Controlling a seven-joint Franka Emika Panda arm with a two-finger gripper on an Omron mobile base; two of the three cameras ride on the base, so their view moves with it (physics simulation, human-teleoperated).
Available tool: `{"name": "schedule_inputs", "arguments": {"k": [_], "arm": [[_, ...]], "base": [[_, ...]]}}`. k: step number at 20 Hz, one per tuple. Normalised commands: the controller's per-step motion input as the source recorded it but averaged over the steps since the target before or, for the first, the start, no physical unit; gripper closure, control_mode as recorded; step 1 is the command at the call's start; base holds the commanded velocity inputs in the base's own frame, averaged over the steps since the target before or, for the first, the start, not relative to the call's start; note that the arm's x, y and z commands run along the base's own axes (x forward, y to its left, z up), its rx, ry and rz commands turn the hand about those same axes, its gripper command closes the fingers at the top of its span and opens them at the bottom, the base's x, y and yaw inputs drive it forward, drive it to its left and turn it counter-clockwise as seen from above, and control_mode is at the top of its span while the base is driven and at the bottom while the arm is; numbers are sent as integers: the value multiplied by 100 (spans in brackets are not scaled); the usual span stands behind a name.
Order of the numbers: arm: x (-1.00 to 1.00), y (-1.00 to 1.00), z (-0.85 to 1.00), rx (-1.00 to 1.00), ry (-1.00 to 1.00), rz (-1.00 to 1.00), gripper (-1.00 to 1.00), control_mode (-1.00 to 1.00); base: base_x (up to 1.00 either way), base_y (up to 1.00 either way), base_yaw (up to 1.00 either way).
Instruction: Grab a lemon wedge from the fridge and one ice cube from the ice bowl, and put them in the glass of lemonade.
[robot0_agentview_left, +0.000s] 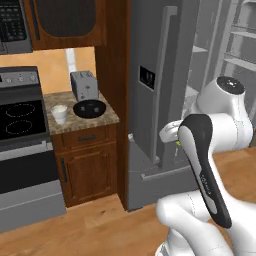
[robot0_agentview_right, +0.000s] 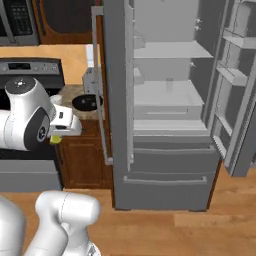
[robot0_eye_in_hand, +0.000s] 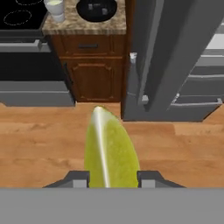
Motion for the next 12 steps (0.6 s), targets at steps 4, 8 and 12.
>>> {"name": "schedule_inputs", "arguments": {"k": [4, 8, 12], "arm": [[0, 0, 0, 0, 0, 0, 100, 100], [0, 0, 0, 0, 0, 0, 100, 100], [0, 0, 0, 0, 0, 0, 100, 100]], "base": [[80, 100, -6], [100, 59, 0], [71, 36, 0]]}}
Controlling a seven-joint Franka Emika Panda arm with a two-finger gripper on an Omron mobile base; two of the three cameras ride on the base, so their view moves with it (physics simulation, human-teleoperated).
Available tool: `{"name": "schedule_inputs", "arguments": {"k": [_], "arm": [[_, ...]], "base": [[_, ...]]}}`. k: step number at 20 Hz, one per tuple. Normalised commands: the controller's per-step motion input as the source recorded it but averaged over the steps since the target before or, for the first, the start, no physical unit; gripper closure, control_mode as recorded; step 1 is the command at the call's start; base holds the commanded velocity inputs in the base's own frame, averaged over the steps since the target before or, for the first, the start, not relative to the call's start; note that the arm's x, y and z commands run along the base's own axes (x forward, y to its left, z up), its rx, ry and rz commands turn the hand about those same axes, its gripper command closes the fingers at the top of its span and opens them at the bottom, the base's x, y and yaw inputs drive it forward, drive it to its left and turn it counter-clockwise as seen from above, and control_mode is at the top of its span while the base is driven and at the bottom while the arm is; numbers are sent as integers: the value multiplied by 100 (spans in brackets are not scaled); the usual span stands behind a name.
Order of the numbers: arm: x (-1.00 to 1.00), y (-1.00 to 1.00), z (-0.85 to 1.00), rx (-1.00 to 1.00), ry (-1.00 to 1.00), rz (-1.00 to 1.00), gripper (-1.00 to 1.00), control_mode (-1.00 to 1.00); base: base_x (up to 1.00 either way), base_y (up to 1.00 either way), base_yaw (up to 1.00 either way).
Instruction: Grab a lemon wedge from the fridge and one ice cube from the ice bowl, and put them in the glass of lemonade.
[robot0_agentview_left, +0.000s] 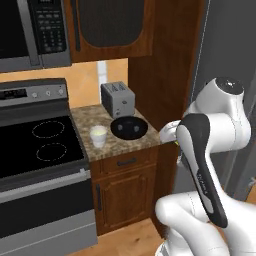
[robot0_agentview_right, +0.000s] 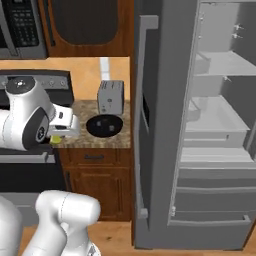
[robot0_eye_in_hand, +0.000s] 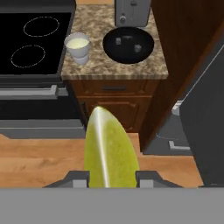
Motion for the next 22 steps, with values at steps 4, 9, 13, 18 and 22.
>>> {"name": "schedule_inputs", "arguments": {"k": [4, 9, 13, 18, 22], "arm": [[0, 0, 0, 0, 0, 0, 100, 100], [0, 0, 0, 0, 0, 0, 100, 100], [0, 0, 0, 0, 0, 0, 100, 100], [0, 0, 0, 0, 0, 0, 100, 100], [0, 0, 0, 0, 0, 0, 100, 100]], "base": [[11, 59, 0], [41, 47, 0], [69, 15, 0], [41, 43, 6], [30, 34, 13]]}}
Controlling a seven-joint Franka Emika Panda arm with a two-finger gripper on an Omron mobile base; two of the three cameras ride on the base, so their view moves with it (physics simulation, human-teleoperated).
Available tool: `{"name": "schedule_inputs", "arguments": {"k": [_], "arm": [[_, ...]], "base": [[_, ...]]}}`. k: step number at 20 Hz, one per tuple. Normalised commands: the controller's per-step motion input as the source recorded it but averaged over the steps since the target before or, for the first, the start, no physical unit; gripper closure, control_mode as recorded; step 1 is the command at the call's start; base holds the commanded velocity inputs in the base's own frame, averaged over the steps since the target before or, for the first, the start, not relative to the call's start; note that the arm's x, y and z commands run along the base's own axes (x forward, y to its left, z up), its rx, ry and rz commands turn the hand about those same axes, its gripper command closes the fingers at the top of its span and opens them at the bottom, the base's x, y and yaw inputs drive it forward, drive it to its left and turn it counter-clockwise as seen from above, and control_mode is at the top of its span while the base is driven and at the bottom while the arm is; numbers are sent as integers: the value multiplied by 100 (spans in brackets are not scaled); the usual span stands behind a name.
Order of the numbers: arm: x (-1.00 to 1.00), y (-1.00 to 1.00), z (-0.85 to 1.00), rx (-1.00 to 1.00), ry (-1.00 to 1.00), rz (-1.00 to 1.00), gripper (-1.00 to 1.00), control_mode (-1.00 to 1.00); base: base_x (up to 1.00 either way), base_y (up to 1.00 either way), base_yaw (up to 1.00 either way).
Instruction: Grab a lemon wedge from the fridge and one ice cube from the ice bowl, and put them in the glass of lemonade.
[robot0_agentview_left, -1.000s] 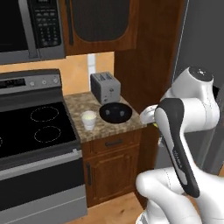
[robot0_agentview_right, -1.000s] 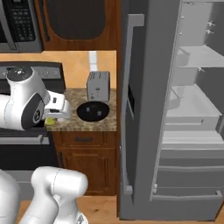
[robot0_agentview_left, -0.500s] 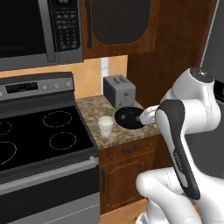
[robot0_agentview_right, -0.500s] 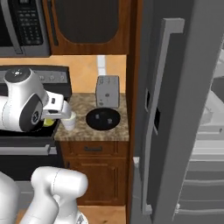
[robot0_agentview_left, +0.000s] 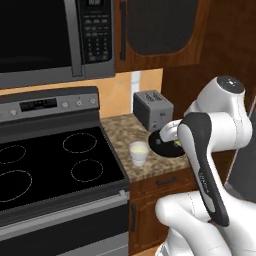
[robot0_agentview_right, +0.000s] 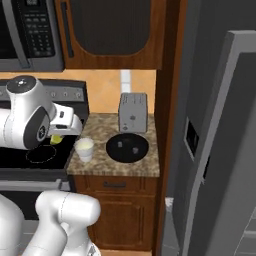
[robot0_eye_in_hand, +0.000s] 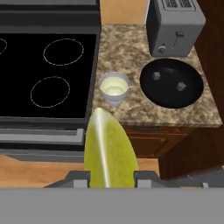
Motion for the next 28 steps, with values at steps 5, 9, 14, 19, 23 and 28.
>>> {"name": "schedule_inputs", "arguments": {"k": [5, 9, 14, 19, 23, 28], "arm": [[0, 0, 0, 0, 0, 0, 100, 100], [0, 0, 0, 0, 0, 0, 100, 100], [0, 0, 0, 0, 0, 0, 100, 100], [0, 0, 0, 0, 0, 0, 100, 100], [0, 0, 0, 0, 0, 0, 100, 100], [0, 0, 0, 0, 0, 0, 100, 100]], "base": [[65, 0, 2], [49, 0, 0], [2, 0, 0], [0, 0, 0], [1, 0, 0], [1, 0, 0]]}}
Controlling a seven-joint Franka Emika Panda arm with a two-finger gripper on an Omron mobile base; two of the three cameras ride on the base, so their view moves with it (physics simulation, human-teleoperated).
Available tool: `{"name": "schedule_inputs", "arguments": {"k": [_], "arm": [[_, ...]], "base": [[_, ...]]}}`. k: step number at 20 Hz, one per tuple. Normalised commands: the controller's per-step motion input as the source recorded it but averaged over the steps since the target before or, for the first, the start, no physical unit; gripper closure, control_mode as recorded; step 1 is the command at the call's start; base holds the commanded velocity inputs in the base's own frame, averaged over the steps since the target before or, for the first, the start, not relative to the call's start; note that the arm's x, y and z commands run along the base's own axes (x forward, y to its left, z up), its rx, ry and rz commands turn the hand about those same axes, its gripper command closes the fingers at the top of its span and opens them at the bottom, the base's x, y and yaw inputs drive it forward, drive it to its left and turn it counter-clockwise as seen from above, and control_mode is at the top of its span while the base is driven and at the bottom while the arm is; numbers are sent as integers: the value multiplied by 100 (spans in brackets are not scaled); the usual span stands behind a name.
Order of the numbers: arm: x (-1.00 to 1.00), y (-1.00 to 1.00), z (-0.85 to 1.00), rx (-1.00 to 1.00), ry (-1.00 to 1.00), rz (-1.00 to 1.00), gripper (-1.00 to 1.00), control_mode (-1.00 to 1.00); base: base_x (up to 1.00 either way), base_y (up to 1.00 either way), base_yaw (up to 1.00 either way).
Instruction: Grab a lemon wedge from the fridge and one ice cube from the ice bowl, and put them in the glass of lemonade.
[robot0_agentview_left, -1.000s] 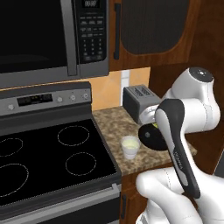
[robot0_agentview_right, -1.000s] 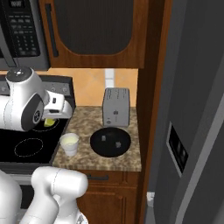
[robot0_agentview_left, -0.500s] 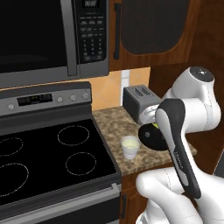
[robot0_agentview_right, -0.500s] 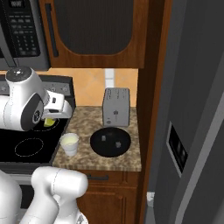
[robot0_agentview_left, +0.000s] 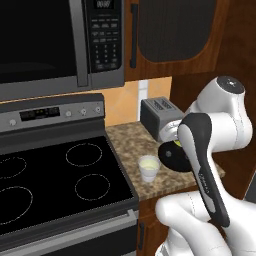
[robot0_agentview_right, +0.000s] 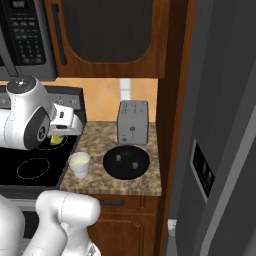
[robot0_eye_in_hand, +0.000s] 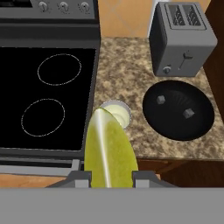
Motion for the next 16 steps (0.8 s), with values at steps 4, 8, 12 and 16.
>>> {"name": "schedule_inputs", "arguments": {"k": [4, 8, 12, 16], "arm": [[0, 0, -11, 0, 0, 0, 100, -100], [2, 0, -40, 0, 4, 0, 100, -100], [22, 0, -23, -1, 1, 0, 100, -100], [45, 0, -33, -3, 0, 0, 100, -100]], "base": [[0, 0, 0], [0, 0, 0], [0, 0, 0], [0, 0, 0]]}}
